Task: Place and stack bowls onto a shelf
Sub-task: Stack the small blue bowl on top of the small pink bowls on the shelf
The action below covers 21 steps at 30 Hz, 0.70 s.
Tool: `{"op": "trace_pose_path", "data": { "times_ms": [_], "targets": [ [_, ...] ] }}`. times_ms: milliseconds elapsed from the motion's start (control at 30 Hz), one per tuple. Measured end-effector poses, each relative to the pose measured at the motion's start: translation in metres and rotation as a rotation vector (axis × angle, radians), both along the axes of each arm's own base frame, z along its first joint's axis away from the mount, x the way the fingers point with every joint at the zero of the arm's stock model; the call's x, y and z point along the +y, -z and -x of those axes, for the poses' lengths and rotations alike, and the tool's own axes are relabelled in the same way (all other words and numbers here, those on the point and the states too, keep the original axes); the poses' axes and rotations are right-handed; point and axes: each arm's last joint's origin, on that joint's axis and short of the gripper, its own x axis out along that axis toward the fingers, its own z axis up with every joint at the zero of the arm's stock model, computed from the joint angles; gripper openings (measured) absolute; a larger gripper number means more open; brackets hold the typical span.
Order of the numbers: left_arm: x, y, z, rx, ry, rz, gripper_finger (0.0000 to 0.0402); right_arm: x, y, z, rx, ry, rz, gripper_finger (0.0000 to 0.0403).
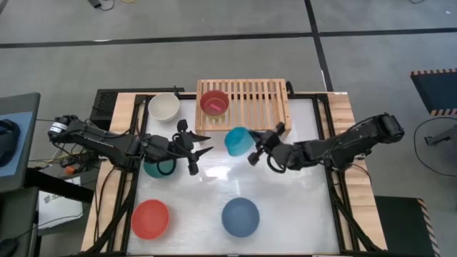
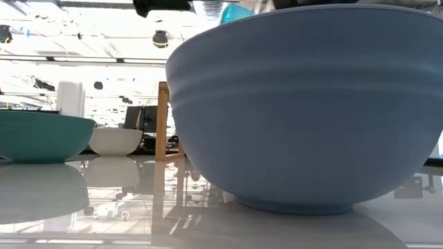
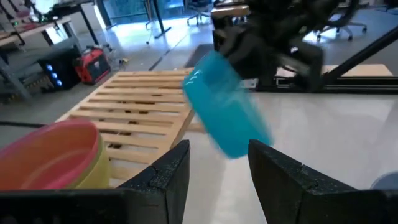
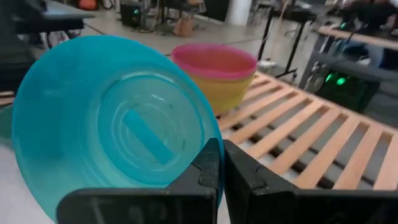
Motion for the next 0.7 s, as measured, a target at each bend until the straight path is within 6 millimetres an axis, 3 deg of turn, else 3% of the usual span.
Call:
{"op": "trace_pose_path", "data": {
  "times_ms": [67,200,333,500,700],
  "targets": [
    [-0.001,0.001,-0.005,-0.005,0.007,-0.023,0.0149,-0.008,-0.008,-0.003,-0.028,0.007,0.042,0.0031],
    [-0.004,0.005,-0.015,-0.023,0.016,-0.059,0.0149,-0.031,-0.048,-0.012,-0.138,-0.037,0.135,0.0029],
    [-0.005,0.017,-0.024,0.026,-0.005,-0.081,0.0149,-0.068,-0.076,-0.026,-0.150,-0.096,0.102,0.0029],
    [-0.005,0.033,-0.034,0.101,-0.092,-0.117,0.0149,-0.122,-0.090,-0.048,-0.076,-0.132,-0.002,0.0029],
    [-0.007,0.039,-0.028,0.168,-0.099,-0.096,0.0149,-0.177,-0.108,-0.067,0.095,-0.233,-0.121,0.0031]
  ]
}}
